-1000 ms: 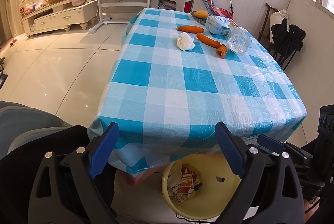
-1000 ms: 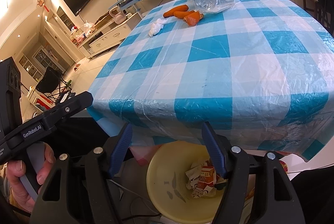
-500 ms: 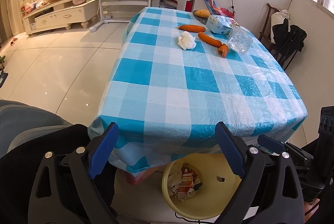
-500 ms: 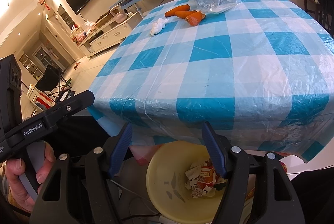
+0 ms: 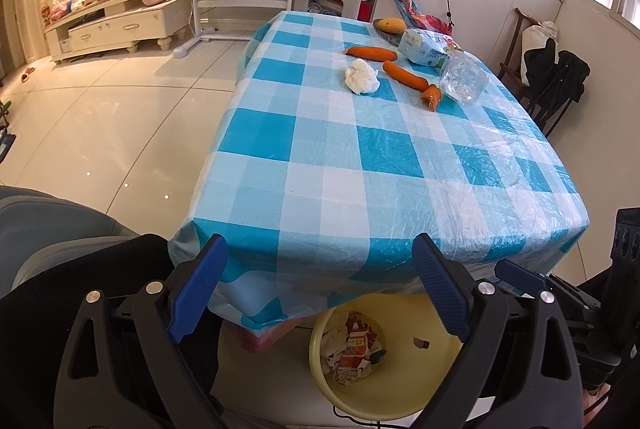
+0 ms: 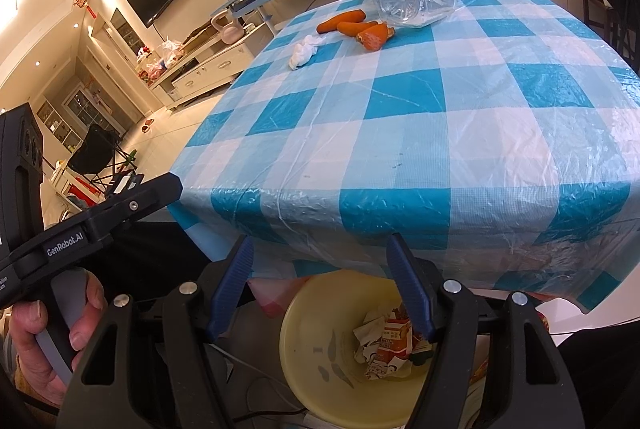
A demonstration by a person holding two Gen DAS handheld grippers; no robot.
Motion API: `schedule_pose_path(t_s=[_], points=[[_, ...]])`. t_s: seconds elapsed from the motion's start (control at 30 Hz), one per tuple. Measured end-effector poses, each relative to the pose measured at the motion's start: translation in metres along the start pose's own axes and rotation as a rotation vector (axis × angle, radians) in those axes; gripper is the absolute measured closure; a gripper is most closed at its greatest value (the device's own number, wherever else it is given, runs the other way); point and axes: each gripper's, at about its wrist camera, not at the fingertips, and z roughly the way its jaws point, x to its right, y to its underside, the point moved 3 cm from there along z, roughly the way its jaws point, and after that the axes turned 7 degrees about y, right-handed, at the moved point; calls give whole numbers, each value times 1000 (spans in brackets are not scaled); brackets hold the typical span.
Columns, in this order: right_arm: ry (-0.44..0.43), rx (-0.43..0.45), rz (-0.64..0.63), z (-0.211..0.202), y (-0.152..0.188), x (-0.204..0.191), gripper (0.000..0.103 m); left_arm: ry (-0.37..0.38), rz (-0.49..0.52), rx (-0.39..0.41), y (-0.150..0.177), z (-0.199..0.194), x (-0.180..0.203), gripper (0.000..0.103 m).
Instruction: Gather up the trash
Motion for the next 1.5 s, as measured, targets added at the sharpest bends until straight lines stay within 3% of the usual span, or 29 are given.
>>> schedule_pose_path(t_s=[1.5], points=[[5, 6, -2, 0, -1, 1, 36, -10, -9, -10, 0, 4, -1, 13]])
